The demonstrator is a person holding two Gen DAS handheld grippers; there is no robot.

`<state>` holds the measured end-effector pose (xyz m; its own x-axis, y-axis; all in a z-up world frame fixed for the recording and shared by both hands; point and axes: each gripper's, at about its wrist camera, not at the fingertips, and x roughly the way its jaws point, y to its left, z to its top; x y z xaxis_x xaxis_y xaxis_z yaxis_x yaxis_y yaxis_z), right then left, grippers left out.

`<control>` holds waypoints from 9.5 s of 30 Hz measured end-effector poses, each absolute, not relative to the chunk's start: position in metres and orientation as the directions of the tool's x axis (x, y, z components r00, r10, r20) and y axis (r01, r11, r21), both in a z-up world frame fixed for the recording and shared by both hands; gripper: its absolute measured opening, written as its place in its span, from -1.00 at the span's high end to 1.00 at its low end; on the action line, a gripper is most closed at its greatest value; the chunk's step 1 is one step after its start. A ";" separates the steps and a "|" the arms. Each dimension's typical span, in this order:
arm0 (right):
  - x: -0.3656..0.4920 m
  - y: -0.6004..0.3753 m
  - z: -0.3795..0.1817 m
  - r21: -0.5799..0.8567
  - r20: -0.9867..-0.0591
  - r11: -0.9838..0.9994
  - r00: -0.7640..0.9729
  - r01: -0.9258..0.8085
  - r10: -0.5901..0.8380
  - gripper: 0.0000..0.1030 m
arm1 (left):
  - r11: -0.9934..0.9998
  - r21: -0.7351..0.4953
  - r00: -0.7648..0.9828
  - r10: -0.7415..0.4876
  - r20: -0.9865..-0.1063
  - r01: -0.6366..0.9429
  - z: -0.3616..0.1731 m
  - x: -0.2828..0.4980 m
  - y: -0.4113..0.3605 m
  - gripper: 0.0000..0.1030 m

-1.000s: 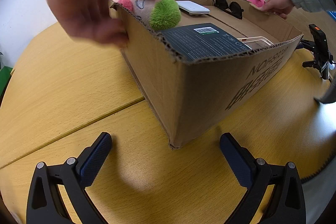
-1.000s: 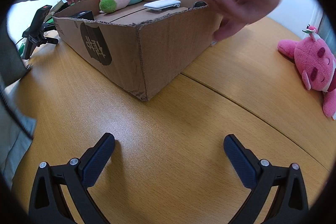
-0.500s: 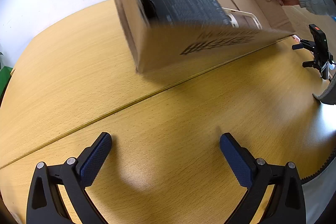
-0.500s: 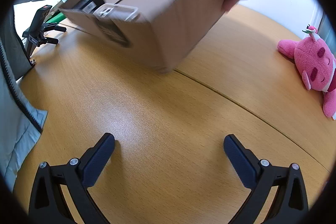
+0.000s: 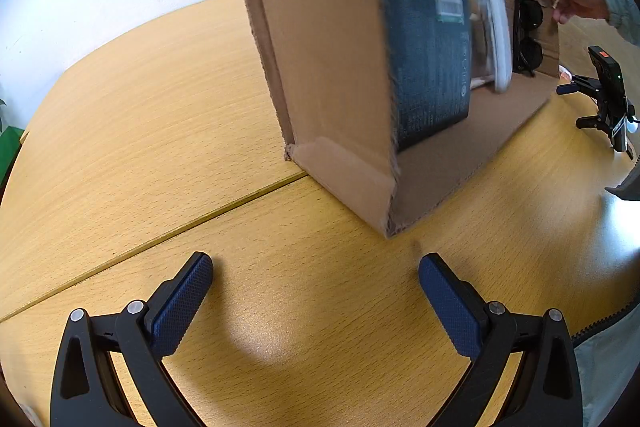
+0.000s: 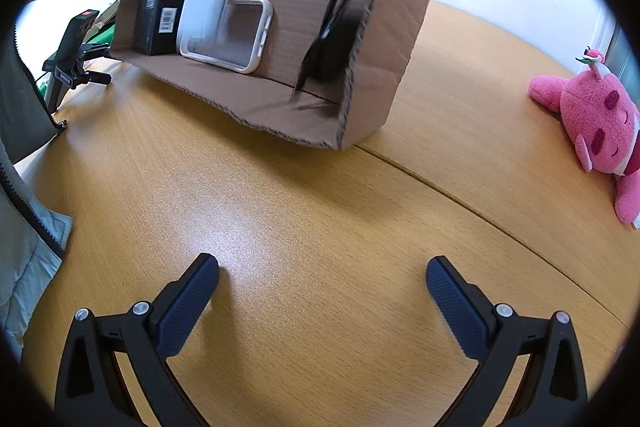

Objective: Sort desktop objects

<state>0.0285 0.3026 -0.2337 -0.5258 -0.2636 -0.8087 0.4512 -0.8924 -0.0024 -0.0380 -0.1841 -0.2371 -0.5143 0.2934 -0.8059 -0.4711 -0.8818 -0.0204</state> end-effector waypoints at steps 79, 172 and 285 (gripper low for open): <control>0.028 0.300 -0.237 -0.005 -0.810 -0.917 -0.539 0.399 -0.231 -1.00 | -0.881 -0.017 -0.514 0.292 -0.807 -0.474 -0.224 -0.048 -0.199 -1.00; 0.068 0.201 -0.079 0.157 -0.771 -0.985 -0.615 0.071 -0.167 -0.99 | -0.963 -0.006 -0.511 0.148 -0.847 -0.269 -0.167 0.001 -0.215 -0.99; 0.063 0.138 -0.048 0.434 -0.893 -0.887 -0.204 -0.159 -0.401 -0.99 | -0.875 -0.433 0.167 0.404 -0.899 -0.216 -0.193 0.033 -0.057 0.19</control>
